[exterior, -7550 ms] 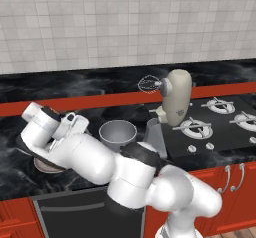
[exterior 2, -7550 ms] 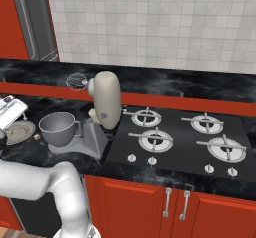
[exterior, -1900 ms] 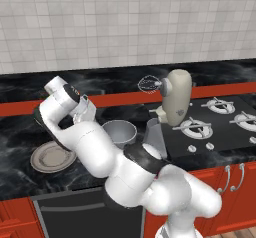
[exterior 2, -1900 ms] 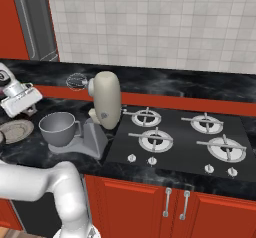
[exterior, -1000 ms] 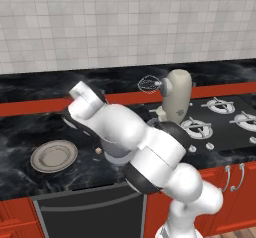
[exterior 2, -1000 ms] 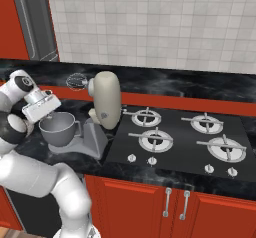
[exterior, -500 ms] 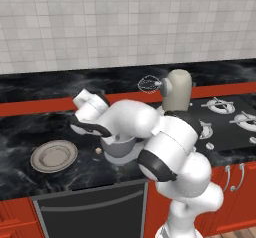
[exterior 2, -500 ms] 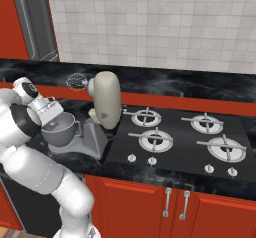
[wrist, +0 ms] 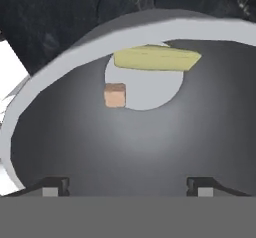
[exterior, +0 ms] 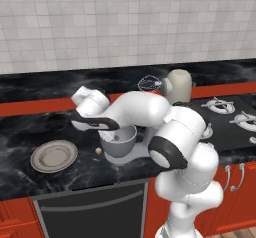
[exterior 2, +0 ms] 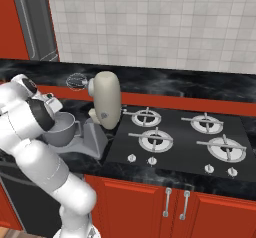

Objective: Add butter and sugar cubes to the stand mixer bowl and then turn on the stand mixer to begin making frosting.

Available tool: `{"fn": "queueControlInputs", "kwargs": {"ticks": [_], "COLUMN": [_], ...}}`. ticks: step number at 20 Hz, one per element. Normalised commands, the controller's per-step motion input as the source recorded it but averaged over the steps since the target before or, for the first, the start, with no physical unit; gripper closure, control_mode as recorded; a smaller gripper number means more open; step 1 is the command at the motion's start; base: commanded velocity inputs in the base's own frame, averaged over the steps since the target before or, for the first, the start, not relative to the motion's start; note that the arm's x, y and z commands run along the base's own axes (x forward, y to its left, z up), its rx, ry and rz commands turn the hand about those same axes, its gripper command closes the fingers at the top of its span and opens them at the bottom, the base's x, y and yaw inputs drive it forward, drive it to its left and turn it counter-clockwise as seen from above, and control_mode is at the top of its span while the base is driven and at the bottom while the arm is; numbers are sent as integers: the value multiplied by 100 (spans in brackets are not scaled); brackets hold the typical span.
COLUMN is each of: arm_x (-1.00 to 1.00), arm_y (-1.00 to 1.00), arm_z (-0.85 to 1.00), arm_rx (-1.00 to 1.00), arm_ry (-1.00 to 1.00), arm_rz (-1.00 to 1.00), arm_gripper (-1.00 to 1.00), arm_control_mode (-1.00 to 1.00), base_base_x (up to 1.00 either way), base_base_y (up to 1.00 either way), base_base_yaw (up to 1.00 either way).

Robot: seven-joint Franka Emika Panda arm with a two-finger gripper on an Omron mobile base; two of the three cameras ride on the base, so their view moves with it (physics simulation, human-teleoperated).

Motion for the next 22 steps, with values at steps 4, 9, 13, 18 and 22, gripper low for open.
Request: {"fn": "queueControlInputs", "kwargs": {"ticks": [4, 9, 13, 18, 22], "arm_x": [-20, -70, -83, -50, -3], "arm_y": [0, 20, 37, 44, 30], "arm_z": [74, 53, 1, 0, 0], "arm_rx": [3, 1, 0, 0, 0], "arm_ry": [-8, -3, 0, 0, 0], "arm_rz": [0, 0, 7, 11, 13], "arm_gripper": [-100, -100, -100, -100, -100], "arm_control_mode": [-100, -100, -100, -100, -100], "base_base_x": [0, 0, 0, 0, 0], "base_base_y": [0, 0, 0, 0, 0], "base_base_yaw": [0, 0, 0, 0, 0]}}
